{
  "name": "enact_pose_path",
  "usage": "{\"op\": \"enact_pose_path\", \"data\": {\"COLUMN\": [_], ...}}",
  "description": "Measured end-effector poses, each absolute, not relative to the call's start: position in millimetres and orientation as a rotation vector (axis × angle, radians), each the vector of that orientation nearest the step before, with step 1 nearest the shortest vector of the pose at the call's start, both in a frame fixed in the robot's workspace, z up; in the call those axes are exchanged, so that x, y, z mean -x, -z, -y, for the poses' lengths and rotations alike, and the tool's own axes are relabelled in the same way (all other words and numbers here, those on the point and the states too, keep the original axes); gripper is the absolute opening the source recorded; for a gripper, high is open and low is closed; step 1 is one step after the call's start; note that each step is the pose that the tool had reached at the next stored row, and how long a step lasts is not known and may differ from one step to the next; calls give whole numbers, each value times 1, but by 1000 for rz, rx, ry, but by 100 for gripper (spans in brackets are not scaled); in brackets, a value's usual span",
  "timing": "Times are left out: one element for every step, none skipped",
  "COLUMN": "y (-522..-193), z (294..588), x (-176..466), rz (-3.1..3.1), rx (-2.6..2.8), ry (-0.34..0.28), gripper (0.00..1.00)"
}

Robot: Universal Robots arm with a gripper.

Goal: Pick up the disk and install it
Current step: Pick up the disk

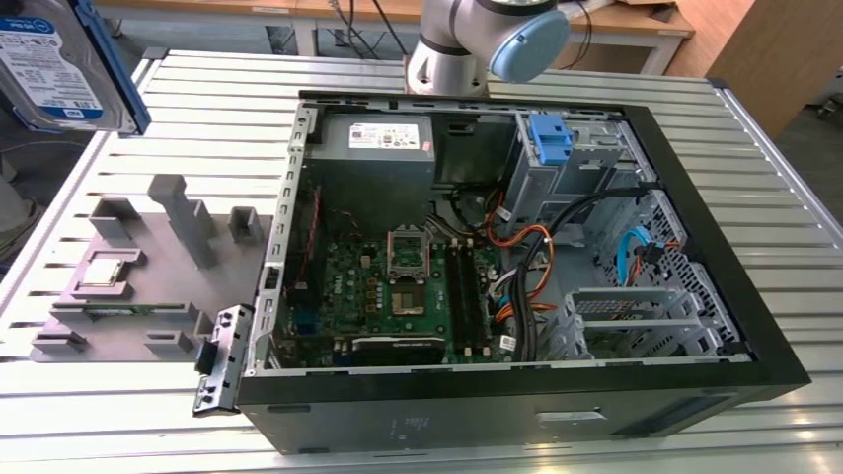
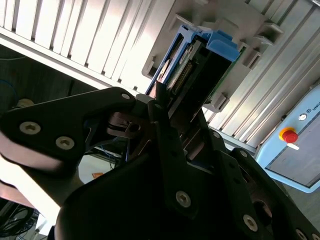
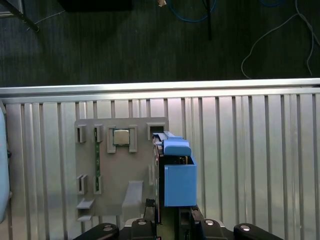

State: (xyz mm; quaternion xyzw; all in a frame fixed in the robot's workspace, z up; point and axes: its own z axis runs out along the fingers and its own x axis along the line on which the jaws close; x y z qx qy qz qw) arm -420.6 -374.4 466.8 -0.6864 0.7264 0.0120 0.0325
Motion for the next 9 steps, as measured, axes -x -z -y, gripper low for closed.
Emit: {"op": "enact_pose_path", "data": {"y": [-467,-467,-467,-467,-467,-467,-467,-467,-467], "z": [374,374,374,374,374,374,374,374,374], "x": [420,420,419,418,417,416,415,414,413], "rz": [-2236,-2236,-2236,-2236,-2236,-2236,-2236,-2236,-2236], "rx": [2113,2113,2113,2113,2113,2113,2113,2113,2113], "ry": [-37,-37,-37,-37,-37,-37,-37,-37,-37], "gripper": [35,35,35,35,35,35,35,35,35]}}
